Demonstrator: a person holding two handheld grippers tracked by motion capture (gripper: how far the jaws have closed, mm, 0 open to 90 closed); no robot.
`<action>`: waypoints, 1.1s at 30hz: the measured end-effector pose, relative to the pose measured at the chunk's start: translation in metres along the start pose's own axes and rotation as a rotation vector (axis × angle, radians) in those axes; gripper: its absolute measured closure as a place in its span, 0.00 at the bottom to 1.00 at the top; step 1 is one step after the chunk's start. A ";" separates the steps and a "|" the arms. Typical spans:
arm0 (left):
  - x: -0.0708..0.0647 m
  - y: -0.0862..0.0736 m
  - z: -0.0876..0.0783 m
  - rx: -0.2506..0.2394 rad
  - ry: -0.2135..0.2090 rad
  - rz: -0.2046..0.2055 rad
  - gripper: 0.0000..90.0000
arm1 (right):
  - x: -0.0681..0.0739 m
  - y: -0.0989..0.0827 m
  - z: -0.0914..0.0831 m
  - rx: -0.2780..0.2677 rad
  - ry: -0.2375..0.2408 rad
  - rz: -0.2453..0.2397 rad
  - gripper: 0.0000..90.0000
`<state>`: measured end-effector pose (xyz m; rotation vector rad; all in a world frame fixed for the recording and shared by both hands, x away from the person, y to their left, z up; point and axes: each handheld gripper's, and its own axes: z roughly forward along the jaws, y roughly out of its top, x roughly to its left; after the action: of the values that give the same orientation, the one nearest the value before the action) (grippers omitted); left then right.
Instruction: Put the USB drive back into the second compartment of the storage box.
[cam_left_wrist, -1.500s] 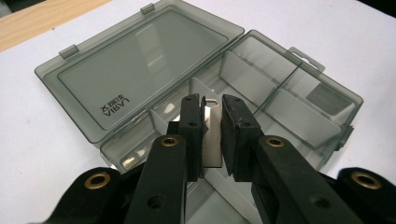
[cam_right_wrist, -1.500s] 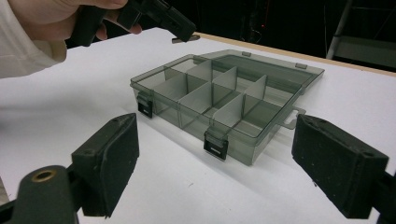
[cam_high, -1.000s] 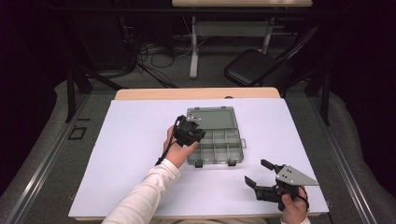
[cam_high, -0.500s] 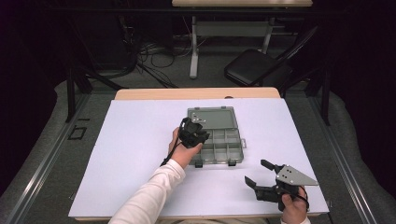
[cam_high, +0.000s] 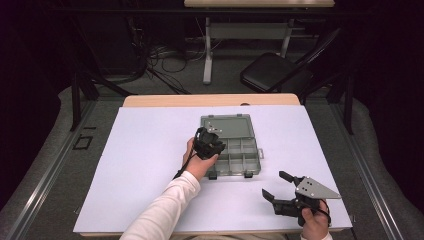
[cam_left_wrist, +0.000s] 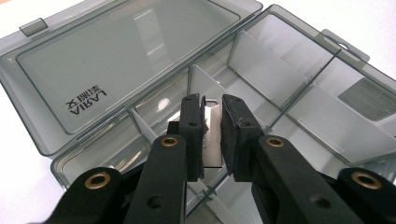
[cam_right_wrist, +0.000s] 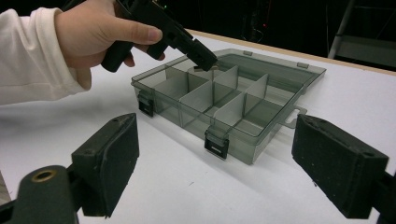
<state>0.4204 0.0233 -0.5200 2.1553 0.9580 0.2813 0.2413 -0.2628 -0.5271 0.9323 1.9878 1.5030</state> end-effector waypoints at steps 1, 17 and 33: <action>0.000 0.000 0.001 -0.001 -0.001 0.001 0.88 | 0.000 0.000 0.000 0.000 0.001 -0.001 0.16; -0.002 -0.001 0.005 -0.001 0.004 0.000 0.88 | 0.000 0.000 0.000 0.001 0.002 -0.002 0.16; 0.000 -0.001 0.003 0.001 -0.002 -0.012 0.86 | 0.000 0.000 0.000 0.001 0.003 -0.002 0.16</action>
<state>0.4214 0.0220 -0.5228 2.1500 0.9698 0.2722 0.2413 -0.2631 -0.5270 0.9286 1.9907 1.5031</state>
